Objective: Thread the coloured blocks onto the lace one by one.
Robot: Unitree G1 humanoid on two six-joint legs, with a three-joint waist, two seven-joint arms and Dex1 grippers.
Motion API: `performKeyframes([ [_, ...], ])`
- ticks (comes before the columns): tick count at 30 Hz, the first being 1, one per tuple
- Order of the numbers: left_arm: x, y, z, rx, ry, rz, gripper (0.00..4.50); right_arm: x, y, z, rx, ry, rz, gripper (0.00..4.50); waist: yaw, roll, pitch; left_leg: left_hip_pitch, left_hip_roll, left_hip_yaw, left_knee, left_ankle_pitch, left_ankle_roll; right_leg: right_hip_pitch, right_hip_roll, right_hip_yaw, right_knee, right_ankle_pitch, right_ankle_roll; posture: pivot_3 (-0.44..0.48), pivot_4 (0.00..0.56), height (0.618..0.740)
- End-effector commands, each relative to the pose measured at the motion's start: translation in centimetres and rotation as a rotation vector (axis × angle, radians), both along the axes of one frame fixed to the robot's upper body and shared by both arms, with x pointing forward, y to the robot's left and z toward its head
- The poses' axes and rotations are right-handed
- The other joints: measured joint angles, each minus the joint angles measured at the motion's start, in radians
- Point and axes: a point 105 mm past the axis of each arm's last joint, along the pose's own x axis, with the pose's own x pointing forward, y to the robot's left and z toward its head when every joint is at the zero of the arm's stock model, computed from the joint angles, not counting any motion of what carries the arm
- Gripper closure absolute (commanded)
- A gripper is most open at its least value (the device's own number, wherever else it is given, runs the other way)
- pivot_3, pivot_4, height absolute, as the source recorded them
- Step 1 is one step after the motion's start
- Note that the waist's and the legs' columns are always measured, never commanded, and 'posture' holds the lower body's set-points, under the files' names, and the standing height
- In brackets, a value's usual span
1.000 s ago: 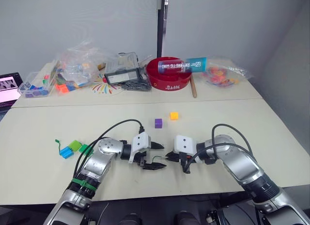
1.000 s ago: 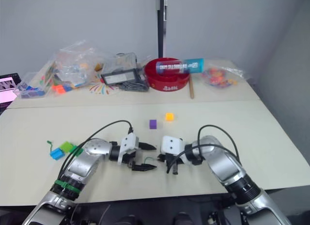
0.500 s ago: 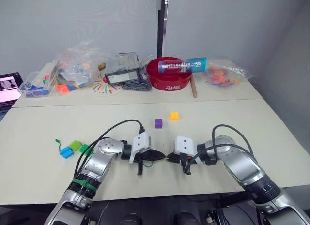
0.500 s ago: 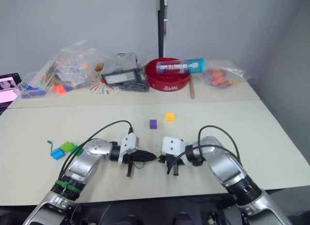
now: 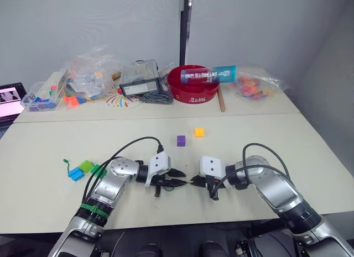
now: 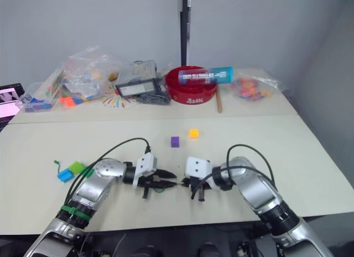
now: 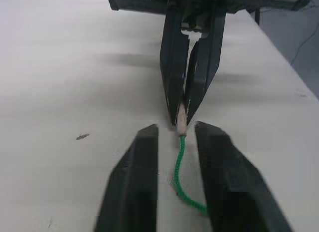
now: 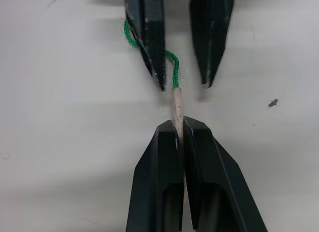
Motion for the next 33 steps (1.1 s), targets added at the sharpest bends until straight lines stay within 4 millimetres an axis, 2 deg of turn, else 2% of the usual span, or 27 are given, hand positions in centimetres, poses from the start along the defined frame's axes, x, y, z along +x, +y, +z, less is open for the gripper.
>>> performKeyframes([
  [1, 0.19, -0.63, 0.55, -0.002, -0.037, -0.017, 2.39, -0.19, 0.15, 1.18, 0.023, -0.039, 0.014, 4.50, 0.000, 0.000, 0.000, 0.000, 0.000, 0.000, 0.000, 0.000, 0.000, 0.000, 0.000, 0.000, 0.000, 0.000, 0.000, 0.000, 0.150, 0.740],
  [10, 0.18, -1.29, 0.17, -0.002, -0.022, -0.033, 2.39, -0.38, 0.08, 1.23, 0.022, -0.037, 0.012, 4.50, -0.001, 0.000, 0.000, 0.000, 0.000, 0.000, 0.000, 0.000, 0.000, 0.000, 0.000, 0.000, 0.000, 0.000, 0.000, 0.000, 0.150, 0.740],
  [17, 0.28, -1.22, 0.14, -0.002, -0.017, -0.031, 4.48, -0.39, 0.08, 1.29, 0.021, -0.038, 0.009, 4.50, 0.000, 0.000, 0.000, 0.000, 0.000, 0.000, 0.000, 0.000, 0.000, 0.000, 0.000, 0.000, 0.000, 0.000, 0.000, 0.000, 0.150, 0.740],
  [30, 0.36, -1.26, 0.40, -0.016, -0.021, -0.027, 4.48, -0.74, 0.13, 1.30, 0.029, -0.027, 0.016, 4.50, 0.000, 0.000, 0.000, 0.000, 0.000, 0.000, 0.000, 0.000, 0.000, 0.000, 0.000, 0.000, 0.000, 0.000, 0.000, 0.000, 0.150, 0.740],
  [33, 0.32, -1.27, 0.53, -0.021, -0.022, -0.030, 4.50, -0.97, 0.14, 1.34, 0.041, -0.016, 0.020, 3.51, 0.000, 0.000, 0.000, 0.000, 0.000, 0.000, 0.000, 0.000, 0.000, 0.000, 0.000, 0.000, 0.000, 0.000, 0.000, 0.000, 0.150, 0.740],
])
